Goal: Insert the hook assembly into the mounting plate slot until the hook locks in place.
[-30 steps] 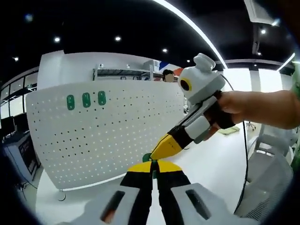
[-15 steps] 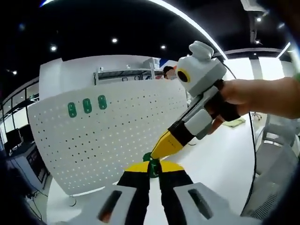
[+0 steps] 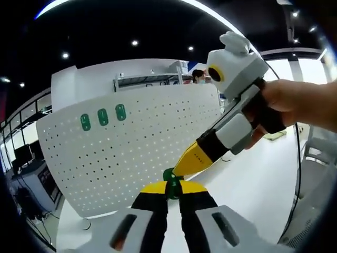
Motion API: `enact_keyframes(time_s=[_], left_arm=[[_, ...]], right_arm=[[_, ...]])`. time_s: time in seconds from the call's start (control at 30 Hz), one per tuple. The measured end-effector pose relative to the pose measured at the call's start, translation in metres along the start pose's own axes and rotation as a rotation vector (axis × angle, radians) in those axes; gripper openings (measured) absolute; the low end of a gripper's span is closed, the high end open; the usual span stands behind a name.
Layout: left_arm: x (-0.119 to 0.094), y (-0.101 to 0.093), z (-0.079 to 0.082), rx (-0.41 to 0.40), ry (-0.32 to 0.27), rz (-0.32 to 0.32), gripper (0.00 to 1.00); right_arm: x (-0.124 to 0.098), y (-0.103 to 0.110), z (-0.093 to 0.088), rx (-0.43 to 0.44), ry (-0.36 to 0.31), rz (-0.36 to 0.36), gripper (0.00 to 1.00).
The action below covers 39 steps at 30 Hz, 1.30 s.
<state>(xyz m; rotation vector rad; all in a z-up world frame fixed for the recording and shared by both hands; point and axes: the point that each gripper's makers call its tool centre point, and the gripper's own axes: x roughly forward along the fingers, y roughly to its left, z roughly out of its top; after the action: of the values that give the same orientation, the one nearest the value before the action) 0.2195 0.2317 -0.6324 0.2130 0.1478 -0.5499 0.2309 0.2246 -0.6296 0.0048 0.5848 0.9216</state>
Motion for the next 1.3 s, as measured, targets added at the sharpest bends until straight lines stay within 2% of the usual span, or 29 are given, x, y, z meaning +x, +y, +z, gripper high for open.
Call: enact_keyframes(time_s=[0.63, 0.9, 1.2, 1.3], left_arm=[[0.0070, -0.0009, -0.0018, -0.012, 0.003, 0.002, 0.04], [0.0078, -0.0013, -0.0025, -0.025, 0.005, 0.002, 0.04], [0.0068, 0.0002, -0.0021, -0.051, -0.007, 0.010, 0.03], [0.0069, -0.0015, -0.0036, -0.050, -0.003, 0.001, 0.03]], right_arm=[[-0.0007, -0.0013, 0.0017, -0.013, -0.007, -0.007, 0.00], [-0.0002, -0.0006, 0.0019, -0.082, -0.001, -0.033, 0.00], [-0.0001, -0.0001, 0.0026, -0.092, -0.011, -0.030, 0.00], [0.0000, 0.0008, 0.0007, -0.128, 0.001, -0.034, 0.00]])
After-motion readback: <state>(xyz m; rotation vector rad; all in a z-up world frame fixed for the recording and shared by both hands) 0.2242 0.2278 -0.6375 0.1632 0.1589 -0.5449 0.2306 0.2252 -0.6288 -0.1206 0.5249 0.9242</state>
